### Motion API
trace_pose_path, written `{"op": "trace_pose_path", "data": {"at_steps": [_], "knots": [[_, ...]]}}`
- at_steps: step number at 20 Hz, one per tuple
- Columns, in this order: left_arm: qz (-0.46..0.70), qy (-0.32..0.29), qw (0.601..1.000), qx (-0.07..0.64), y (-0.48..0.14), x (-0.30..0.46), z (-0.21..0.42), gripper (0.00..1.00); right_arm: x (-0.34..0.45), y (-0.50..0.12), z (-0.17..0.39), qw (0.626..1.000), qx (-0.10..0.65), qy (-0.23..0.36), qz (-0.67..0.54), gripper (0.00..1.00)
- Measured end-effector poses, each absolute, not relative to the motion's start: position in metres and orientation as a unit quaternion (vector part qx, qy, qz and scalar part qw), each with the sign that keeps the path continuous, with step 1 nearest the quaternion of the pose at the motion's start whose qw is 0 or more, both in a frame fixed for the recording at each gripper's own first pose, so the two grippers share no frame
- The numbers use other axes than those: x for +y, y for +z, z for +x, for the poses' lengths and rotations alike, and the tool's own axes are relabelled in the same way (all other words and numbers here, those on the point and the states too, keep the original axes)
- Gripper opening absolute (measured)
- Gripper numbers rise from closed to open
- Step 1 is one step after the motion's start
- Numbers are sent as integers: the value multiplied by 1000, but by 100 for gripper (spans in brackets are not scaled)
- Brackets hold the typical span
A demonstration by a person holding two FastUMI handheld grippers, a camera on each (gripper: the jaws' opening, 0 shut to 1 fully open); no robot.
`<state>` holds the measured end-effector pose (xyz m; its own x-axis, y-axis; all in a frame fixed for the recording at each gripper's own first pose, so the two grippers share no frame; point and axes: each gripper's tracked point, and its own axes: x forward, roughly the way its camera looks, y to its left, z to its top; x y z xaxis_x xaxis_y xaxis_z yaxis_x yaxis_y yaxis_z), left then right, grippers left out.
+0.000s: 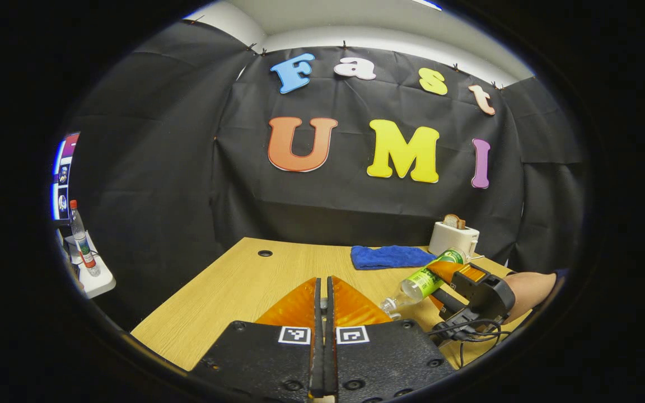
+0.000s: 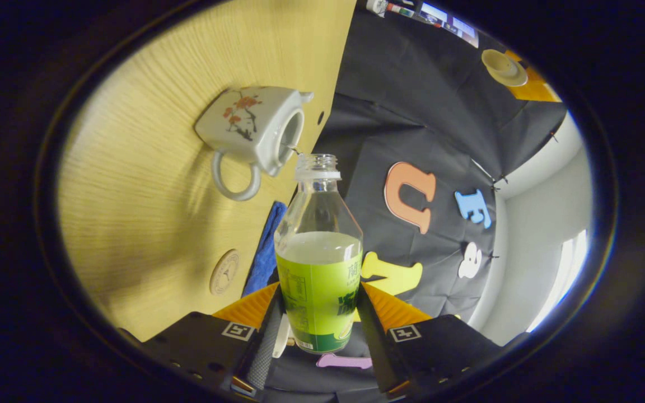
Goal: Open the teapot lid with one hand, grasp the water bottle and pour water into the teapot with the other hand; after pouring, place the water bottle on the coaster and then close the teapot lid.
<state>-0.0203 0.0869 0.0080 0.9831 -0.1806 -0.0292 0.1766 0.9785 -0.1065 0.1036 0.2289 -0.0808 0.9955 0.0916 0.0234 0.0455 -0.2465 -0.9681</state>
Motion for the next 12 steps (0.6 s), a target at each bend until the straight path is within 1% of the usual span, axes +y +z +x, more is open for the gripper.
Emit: {"op": "trace_pose_path", "data": {"at_steps": [2, 3, 8, 9, 11, 12], "knots": [[-52, -91, 994, 19, 9, 86, -20, 2, 230, -80, 104, 608, -48, 17, -793, 72], [-51, -92, 994, 19, 8, 86, -20, 2, 231, -79, 104, 603, -51, 16, -796, 73], [-50, -92, 994, 20, 8, 87, -20, 2, 236, -69, 104, 578, -73, 4, -812, 73], [-51, -92, 994, 20, 8, 86, -20, 2, 237, -66, 103, 573, -79, 1, -816, 72], [-50, -91, 994, 22, 6, 87, -19, 2, 241, -61, 101, 562, -93, -6, -822, 73], [-49, -91, 994, 22, 6, 87, -19, 3, 243, -58, 102, 559, -99, -8, -824, 72]]}}
